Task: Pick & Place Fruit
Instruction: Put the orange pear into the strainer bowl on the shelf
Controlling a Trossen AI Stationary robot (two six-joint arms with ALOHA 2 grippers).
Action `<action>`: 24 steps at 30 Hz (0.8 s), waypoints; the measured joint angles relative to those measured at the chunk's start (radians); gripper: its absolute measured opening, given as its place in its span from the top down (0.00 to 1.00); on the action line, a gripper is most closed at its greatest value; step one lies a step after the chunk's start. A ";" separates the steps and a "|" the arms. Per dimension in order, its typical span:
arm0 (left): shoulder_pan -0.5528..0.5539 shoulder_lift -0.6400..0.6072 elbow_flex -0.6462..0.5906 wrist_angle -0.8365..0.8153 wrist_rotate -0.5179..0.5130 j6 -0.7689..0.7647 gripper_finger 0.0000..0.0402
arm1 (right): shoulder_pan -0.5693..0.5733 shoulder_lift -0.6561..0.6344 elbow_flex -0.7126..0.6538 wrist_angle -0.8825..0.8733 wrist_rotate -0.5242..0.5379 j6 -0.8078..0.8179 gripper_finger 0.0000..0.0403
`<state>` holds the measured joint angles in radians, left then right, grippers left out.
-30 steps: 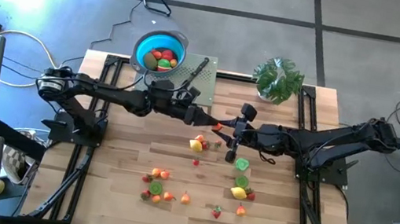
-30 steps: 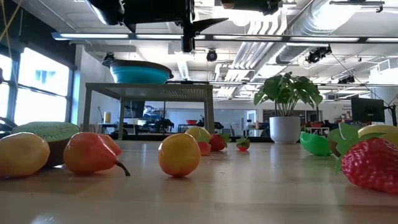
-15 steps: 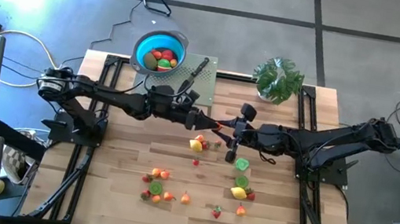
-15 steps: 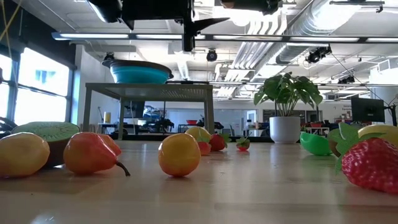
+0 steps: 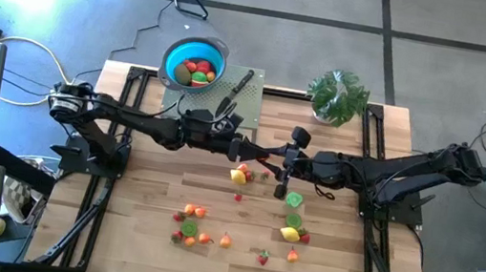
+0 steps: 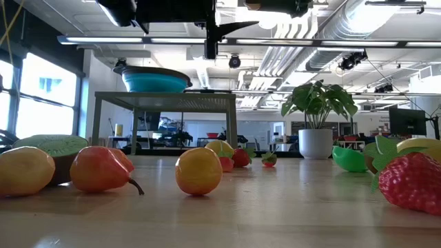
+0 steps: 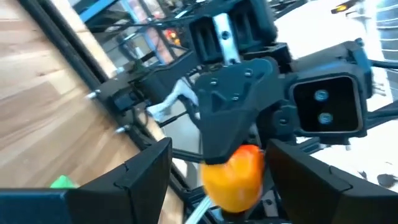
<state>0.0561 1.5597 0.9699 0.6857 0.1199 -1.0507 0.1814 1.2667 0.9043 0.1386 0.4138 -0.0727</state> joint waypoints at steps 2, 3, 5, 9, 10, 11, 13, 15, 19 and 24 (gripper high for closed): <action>-0.007 0.023 0.010 0.040 0.001 -0.001 0.37 | 0.000 0.001 0.000 0.008 0.000 0.000 0.70; -0.007 0.031 0.021 0.041 0.006 0.000 0.37 | 0.000 0.000 0.000 0.008 0.003 0.000 0.70; -0.005 0.034 0.039 0.029 0.031 0.006 0.37 | -0.001 0.000 0.000 0.011 0.006 0.000 0.70; -0.005 0.031 0.075 -0.021 0.045 0.051 0.37 | -0.001 0.000 0.002 0.012 0.007 0.000 0.70; -0.004 0.031 0.081 -0.031 0.050 0.053 0.37 | -0.001 0.000 0.002 0.010 0.007 0.000 0.70; -0.004 0.031 0.088 -0.038 0.054 0.054 0.37 | -0.001 0.000 0.002 0.011 0.009 0.000 0.70; -0.004 0.031 0.095 -0.046 0.061 0.054 0.37 | -0.001 -0.001 0.002 0.013 0.008 0.000 0.70; -0.004 0.031 0.097 -0.057 0.065 0.054 0.37 | -0.001 -0.002 0.002 0.010 0.007 0.000 0.70; -0.004 0.031 0.097 -0.060 0.071 0.052 0.37 | -0.001 -0.001 0.002 0.009 0.006 0.000 0.70; -0.004 0.031 0.098 -0.061 0.077 0.052 0.37 | -0.001 -0.001 0.002 0.008 0.005 0.000 0.70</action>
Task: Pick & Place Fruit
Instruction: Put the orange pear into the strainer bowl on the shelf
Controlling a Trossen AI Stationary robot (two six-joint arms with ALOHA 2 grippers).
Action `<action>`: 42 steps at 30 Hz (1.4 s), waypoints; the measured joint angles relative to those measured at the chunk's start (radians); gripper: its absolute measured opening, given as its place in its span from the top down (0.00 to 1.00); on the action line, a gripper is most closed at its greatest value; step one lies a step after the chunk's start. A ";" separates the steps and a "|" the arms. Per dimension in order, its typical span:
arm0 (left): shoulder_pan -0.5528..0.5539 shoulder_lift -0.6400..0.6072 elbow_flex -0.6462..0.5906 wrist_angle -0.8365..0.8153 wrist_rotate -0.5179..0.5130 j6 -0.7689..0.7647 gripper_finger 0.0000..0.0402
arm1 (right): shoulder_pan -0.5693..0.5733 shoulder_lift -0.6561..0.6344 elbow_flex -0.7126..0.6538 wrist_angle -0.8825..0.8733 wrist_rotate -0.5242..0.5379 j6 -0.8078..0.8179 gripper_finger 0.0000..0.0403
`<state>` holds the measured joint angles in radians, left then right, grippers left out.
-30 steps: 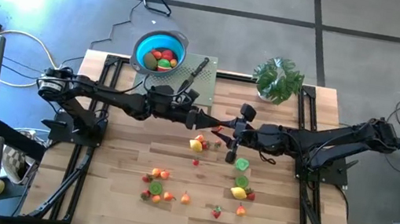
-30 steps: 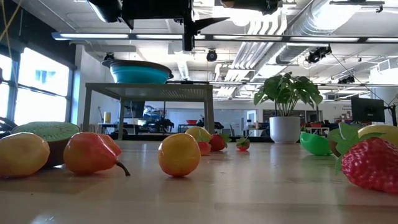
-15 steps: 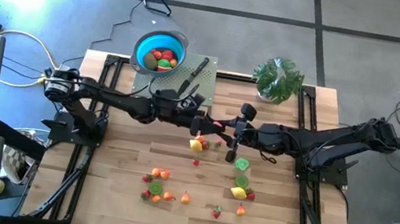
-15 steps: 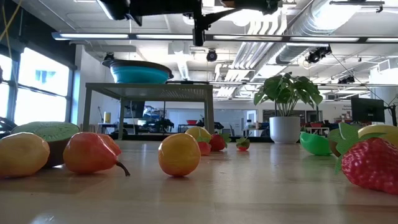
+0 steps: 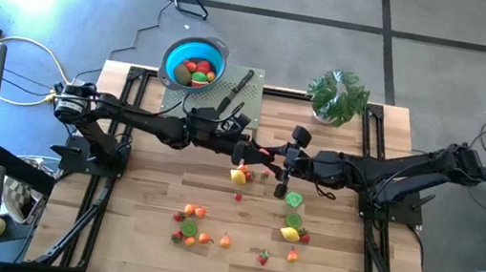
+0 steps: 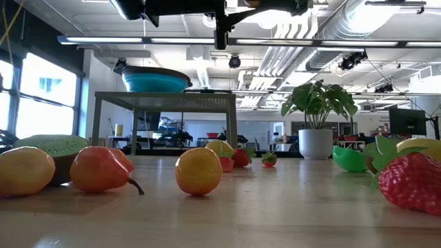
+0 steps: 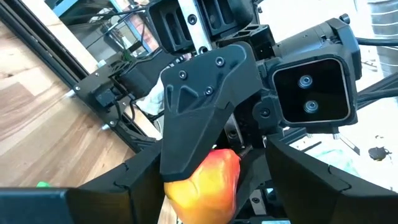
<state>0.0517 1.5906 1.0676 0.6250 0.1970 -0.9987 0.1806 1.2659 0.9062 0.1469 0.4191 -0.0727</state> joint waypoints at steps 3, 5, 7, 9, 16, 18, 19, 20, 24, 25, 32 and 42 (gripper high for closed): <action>0.000 0.000 0.000 0.000 0.008 0.000 0.37 | 0.000 0.000 0.000 0.000 0.000 0.000 0.70; 0.000 0.000 0.000 0.000 0.012 0.000 0.38 | 0.000 0.000 0.000 0.000 0.006 0.000 0.70; 0.000 0.000 0.000 0.000 0.018 0.000 0.41 | 0.000 0.000 0.000 0.001 0.010 0.000 0.70; 0.000 0.000 0.000 -0.001 0.019 -0.001 0.45 | 0.001 0.000 0.000 0.001 0.010 0.000 0.70; 0.001 0.000 0.000 -0.004 0.020 -0.005 0.61 | 0.001 0.000 0.001 0.004 0.013 -0.001 0.70; 0.001 0.000 0.000 -0.006 0.017 -0.008 0.64 | 0.001 0.000 0.001 0.003 0.015 -0.003 0.70; 0.001 0.000 -0.001 -0.006 0.017 -0.008 0.65 | 0.000 0.000 0.001 0.002 0.016 -0.004 0.70; 0.001 0.001 -0.001 -0.006 0.017 -0.009 0.66 | 0.000 0.000 0.001 0.002 0.016 -0.005 0.70; 0.001 0.001 -0.001 -0.005 0.017 -0.012 0.68 | 0.000 0.000 0.001 0.001 0.016 -0.006 0.70; 0.001 0.001 -0.001 -0.005 0.017 -0.012 0.68 | 0.000 0.000 0.001 0.001 0.016 -0.006 0.70; 0.001 0.001 -0.001 -0.003 0.018 -0.020 0.68 | 0.000 0.000 0.001 0.000 0.016 -0.003 0.70; 0.001 0.001 -0.001 -0.001 0.019 -0.022 0.68 | 0.000 0.000 0.001 0.000 0.011 -0.003 0.70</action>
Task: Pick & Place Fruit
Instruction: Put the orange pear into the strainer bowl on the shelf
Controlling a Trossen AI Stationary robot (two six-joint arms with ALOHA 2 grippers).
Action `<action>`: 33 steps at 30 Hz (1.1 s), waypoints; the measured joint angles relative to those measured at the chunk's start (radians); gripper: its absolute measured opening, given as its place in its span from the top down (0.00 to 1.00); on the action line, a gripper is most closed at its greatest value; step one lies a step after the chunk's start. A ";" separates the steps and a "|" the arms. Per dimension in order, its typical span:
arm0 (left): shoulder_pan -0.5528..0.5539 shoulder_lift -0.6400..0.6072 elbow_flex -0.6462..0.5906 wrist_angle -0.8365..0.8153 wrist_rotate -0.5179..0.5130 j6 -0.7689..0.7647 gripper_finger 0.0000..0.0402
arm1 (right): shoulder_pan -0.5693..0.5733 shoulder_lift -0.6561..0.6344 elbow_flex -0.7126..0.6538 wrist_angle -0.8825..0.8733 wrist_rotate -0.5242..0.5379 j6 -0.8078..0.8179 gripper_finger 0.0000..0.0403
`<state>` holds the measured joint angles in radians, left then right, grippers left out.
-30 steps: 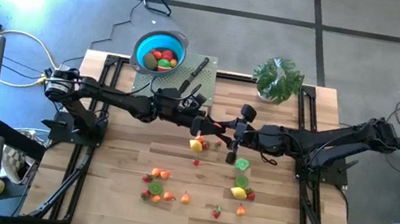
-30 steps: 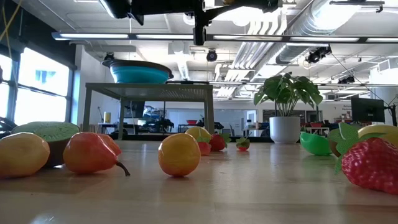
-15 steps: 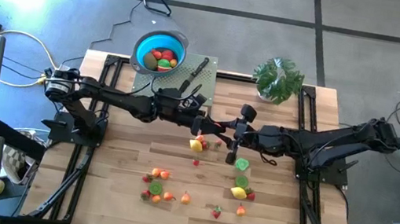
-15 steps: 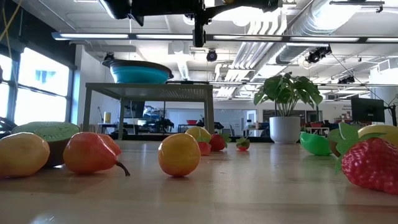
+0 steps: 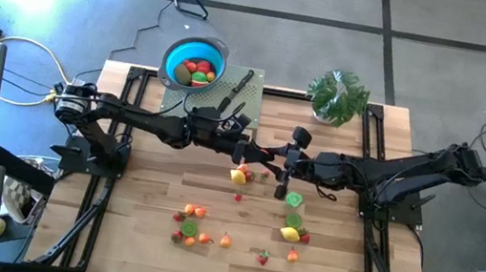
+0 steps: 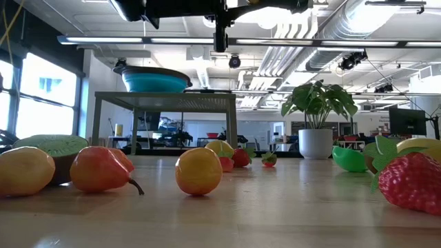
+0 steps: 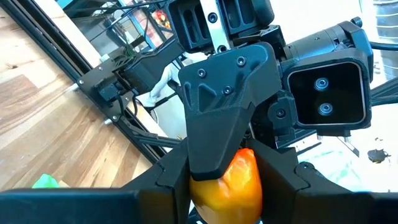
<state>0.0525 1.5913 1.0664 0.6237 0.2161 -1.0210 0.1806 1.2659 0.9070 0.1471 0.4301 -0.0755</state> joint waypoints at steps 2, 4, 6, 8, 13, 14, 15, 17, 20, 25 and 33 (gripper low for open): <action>0.000 0.000 0.000 0.000 0.001 0.000 0.68 | 0.000 0.000 0.000 0.000 -0.006 -0.004 0.70; 0.000 0.000 0.000 0.000 0.001 0.000 0.68 | 0.000 0.000 0.000 0.000 -0.005 -0.004 0.69; 0.000 0.000 0.000 0.000 0.002 0.000 0.68 | 0.000 0.000 0.000 0.000 -0.008 -0.004 0.68; 0.000 0.000 0.000 0.002 0.005 0.000 0.69 | 0.000 0.000 0.000 0.000 -0.012 -0.004 0.65; 0.000 0.000 0.000 0.004 0.005 -0.001 0.69 | 0.001 0.000 0.000 0.000 -0.017 -0.004 0.55; 0.000 0.000 0.000 0.004 0.005 -0.001 0.69 | 0.001 0.000 0.000 -0.002 -0.018 -0.004 0.53; 0.000 0.000 0.000 0.004 0.005 -0.001 0.69 | 0.001 0.000 0.000 -0.007 -0.018 -0.005 0.50; 0.000 0.000 0.000 0.003 0.005 -0.003 0.69 | 0.001 0.000 0.000 -0.015 -0.019 -0.007 0.44; 0.000 0.000 0.000 0.002 0.005 -0.004 0.69 | 0.001 -0.008 0.000 -0.033 -0.019 -0.008 0.37; -0.003 -0.008 0.003 0.028 0.015 -0.004 0.69 | 0.000 -0.028 -0.005 -0.080 0.003 0.001 0.31; -0.001 -0.004 0.002 0.014 0.005 -0.005 0.69 | 0.002 -0.103 -0.003 -0.166 0.036 0.048 0.31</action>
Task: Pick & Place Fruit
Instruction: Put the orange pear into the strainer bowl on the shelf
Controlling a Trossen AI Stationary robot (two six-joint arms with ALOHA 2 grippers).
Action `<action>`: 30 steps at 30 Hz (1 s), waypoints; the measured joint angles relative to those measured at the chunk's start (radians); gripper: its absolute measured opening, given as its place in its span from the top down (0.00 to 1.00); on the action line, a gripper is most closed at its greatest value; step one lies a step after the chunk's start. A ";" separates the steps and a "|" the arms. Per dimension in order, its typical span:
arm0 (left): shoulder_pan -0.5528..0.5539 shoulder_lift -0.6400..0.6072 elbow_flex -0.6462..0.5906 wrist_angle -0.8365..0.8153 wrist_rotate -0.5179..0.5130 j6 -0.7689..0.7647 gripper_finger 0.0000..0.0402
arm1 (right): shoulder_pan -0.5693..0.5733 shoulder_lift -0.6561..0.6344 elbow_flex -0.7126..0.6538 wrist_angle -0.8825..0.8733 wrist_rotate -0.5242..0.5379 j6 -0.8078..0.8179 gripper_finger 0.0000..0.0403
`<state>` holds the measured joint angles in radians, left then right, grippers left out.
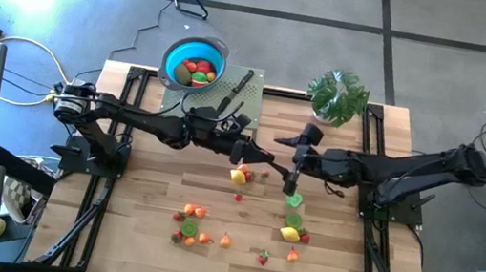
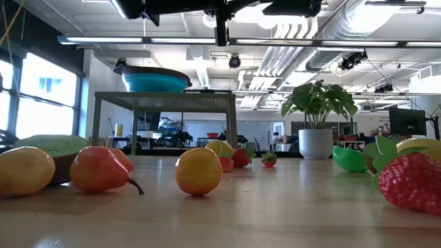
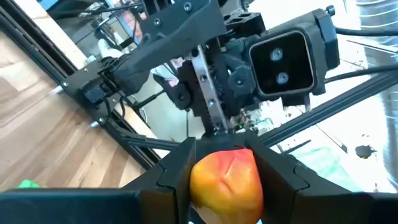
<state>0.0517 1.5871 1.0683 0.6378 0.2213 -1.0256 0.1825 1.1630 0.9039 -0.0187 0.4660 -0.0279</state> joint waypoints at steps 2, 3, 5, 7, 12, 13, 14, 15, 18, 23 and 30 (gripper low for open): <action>0.000 0.000 0.000 0.005 0.000 0.000 0.69 | 0.000 -0.020 0.000 -0.001 0.004 0.009 0.31; 0.000 0.000 0.000 0.003 0.000 0.000 0.69 | 0.001 -0.033 0.001 -0.008 0.005 0.012 0.31; 0.000 0.001 -0.001 -0.004 0.000 0.000 0.68 | 0.001 -0.053 0.001 -0.035 0.011 0.033 0.31; 0.000 0.001 -0.001 -0.001 -0.001 0.000 0.68 | 0.000 -0.072 0.001 -0.058 0.008 0.061 0.31; 0.001 0.001 -0.001 0.001 0.000 0.000 0.68 | 0.001 -0.122 0.001 -0.136 0.008 0.119 0.31; 0.001 0.001 -0.001 0.001 0.000 0.000 0.68 | 0.001 -0.131 0.001 -0.156 0.008 0.133 0.31; 0.001 0.001 -0.001 0.001 0.000 -0.001 0.68 | 0.001 -0.139 0.001 -0.175 0.008 0.145 0.31; 0.000 0.001 -0.001 0.001 0.000 -0.001 0.68 | 0.001 -0.144 0.001 -0.185 0.006 0.160 0.31; 0.000 0.002 -0.001 0.002 0.000 -0.001 0.68 | 0.001 -0.166 0.001 -0.217 0.002 0.197 0.31; 0.001 0.002 -0.001 0.003 0.000 -0.001 0.68 | 0.001 -0.184 0.002 -0.248 -0.039 0.250 0.31; 0.001 0.003 -0.001 0.011 0.009 -0.002 0.68 | 0.001 -0.187 0.002 -0.343 -0.109 0.346 0.32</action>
<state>0.0528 1.5898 1.0676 0.6483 0.2298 -1.0271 0.1833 0.9756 0.9054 -0.3617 0.3565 0.3180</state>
